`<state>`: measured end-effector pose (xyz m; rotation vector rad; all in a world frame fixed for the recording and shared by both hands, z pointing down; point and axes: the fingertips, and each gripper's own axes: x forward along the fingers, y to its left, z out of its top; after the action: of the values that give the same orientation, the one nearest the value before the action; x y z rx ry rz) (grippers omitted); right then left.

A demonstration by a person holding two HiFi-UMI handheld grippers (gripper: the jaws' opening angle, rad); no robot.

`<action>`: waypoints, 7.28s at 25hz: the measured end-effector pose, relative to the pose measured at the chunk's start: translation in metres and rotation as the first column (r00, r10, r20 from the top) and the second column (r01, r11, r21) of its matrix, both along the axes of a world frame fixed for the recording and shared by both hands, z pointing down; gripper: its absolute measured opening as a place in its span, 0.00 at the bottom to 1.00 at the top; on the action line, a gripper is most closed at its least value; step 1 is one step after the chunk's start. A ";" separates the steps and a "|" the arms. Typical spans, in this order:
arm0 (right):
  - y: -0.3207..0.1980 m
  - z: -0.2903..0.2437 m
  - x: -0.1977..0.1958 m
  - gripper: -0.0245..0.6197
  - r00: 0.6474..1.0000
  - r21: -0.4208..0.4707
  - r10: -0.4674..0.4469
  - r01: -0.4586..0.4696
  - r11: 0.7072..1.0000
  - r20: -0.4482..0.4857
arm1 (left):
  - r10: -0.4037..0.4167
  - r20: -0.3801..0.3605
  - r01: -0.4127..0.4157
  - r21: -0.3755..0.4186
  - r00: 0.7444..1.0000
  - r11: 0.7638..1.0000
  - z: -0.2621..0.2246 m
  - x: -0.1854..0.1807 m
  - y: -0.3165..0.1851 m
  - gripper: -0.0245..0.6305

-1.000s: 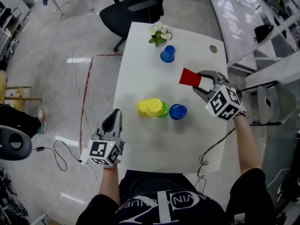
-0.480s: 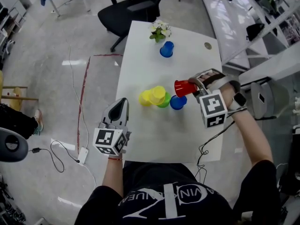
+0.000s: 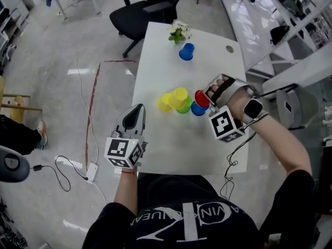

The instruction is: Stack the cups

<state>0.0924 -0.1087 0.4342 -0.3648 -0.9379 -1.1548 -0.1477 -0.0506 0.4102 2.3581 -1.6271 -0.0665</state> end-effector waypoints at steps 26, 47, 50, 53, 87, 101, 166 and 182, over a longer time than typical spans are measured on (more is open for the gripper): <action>0.018 0.005 -0.037 0.42 0.986 0.000 -0.149 0.150 0.989 -0.080 | -0.043 -0.038 0.043 0.014 0.998 0.999 -0.003 -0.022 0.011 0.04; 0.008 -0.041 -0.014 0.46 0.972 -0.072 0.106 -0.092 0.993 0.211 | -0.002 -0.030 0.002 -0.005 1.000 1.000 -0.001 -0.005 0.002 0.04; 0.000 -0.049 -0.005 0.46 0.947 -0.099 0.167 -0.145 0.984 0.273 | -0.005 -0.027 0.005 -0.012 1.000 1.000 0.000 -0.004 -0.001 0.04; -0.010 -0.051 0.003 0.41 0.885 -0.178 0.270 -0.217 0.960 0.378 | -0.011 -0.029 0.011 -0.024 1.000 1.000 0.002 -0.004 -0.006 0.04; -0.264 0.083 -0.073 0.51 -0.451 -0.918 0.801 -0.158 0.363 0.394 | -0.148 0.112 0.163 -0.143 0.983 0.976 0.044 -0.004 -0.014 0.04; -0.252 0.050 -0.052 0.42 -0.444 -0.889 0.779 -0.111 0.443 0.444 | -0.171 0.141 0.192 -0.150 0.975 0.970 0.044 -0.003 -0.002 0.04; 0.008 -0.069 -0.084 0.46 -0.008 -0.895 0.895 0.024 0.446 0.446 | -0.087 0.061 0.091 -0.068 0.994 0.994 0.007 -0.002 -0.004 0.04; 0.016 -0.070 -0.062 0.52 -0.151 -0.910 0.903 0.040 0.412 0.402 | -0.038 0.063 0.041 -0.049 0.997 0.998 0.002 0.007 -0.006 0.04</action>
<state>0.0301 -0.0928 0.3646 0.4158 -2.5695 0.1501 -0.1408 -0.0565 0.4125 2.3121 -1.6843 0.0395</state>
